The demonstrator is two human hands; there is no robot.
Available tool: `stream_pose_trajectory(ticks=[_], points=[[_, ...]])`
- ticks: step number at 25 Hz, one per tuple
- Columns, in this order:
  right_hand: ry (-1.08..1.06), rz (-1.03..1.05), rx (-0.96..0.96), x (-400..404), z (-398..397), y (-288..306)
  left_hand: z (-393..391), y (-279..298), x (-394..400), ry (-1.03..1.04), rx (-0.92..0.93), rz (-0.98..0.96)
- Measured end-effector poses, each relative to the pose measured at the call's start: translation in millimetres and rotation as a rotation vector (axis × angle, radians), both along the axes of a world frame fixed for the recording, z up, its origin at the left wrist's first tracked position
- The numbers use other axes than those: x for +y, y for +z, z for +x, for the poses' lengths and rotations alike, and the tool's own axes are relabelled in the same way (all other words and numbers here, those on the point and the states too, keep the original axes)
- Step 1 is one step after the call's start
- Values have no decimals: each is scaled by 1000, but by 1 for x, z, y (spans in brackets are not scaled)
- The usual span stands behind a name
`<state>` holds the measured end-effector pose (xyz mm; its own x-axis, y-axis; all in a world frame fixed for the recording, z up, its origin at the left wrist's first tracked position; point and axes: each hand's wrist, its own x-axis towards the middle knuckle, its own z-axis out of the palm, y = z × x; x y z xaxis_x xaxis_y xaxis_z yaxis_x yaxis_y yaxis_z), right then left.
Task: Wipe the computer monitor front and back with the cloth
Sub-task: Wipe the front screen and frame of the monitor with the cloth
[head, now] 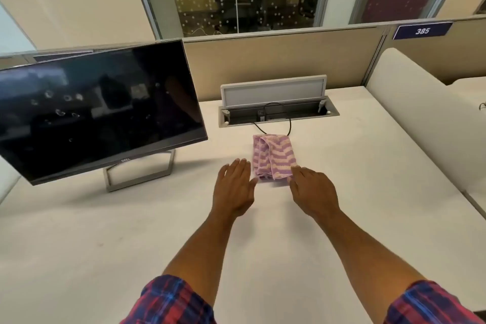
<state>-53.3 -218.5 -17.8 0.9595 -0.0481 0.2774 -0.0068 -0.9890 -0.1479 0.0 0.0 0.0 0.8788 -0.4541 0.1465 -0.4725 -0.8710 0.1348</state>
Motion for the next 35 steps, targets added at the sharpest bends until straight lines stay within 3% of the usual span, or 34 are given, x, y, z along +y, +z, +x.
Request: stream_pose_trajectory(ticks=[10,16,22,26,35], points=[[-187,143,416,-3,53,-34,32,-41,-58,-12,256,-98],[-244,393,185,0,65,-52,47,-54,-68,66,359,-253],[-262,788,-4,2,60,-45,56,-38,-73,364,472,-536],[-105,819,-100,2,46,-46,56,-28,-64,505,575,-731],[6,964,-146,40,18,-26,41,-22,-22,628,777,-1004]])
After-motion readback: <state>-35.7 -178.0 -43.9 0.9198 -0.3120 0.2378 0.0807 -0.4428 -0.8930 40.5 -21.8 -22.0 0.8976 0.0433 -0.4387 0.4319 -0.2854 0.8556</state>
